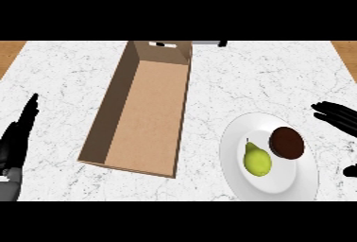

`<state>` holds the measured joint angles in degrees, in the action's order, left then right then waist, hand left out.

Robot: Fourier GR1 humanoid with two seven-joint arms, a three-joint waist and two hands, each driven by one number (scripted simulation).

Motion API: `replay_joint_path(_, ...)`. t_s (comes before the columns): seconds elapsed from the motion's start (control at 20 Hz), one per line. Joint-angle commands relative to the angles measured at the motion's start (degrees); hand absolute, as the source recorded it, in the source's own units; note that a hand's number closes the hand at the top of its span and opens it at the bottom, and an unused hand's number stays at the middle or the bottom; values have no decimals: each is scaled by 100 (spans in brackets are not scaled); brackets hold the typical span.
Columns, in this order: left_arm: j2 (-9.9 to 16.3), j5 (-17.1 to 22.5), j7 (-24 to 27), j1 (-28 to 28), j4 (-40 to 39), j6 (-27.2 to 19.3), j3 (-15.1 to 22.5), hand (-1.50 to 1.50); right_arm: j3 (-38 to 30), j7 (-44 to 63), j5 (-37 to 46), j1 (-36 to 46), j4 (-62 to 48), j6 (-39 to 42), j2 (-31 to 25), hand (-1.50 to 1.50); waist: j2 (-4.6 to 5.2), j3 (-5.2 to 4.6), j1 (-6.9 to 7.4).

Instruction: Pick the cupcake from the plate and place it in the cardboard box

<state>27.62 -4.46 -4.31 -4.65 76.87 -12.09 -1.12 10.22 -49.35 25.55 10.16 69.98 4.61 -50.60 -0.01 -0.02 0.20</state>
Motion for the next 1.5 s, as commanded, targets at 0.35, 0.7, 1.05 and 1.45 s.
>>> replay_joint_path(0.35,-265,-299,192,-180,-367,101,-343,0,118,921,1390,193,143,-1,872,-150,5,1,-13)
replay_joint_path(0.7,-306,-445,27,-22,50,391,-538,0,-310,649,1684,285,63,361,1168,-150,2,3,2)
replay_joint_path(1.05,-583,-735,544,-303,-749,165,-568,0,-571,493,1337,-412,1567,1193,769,-150,-1,-2,-65)
replay_joint_path(1.45,-735,-825,229,-236,-350,323,-673,0,-467,590,2207,-1030,1876,709,1478,-150,-1,1,-44)
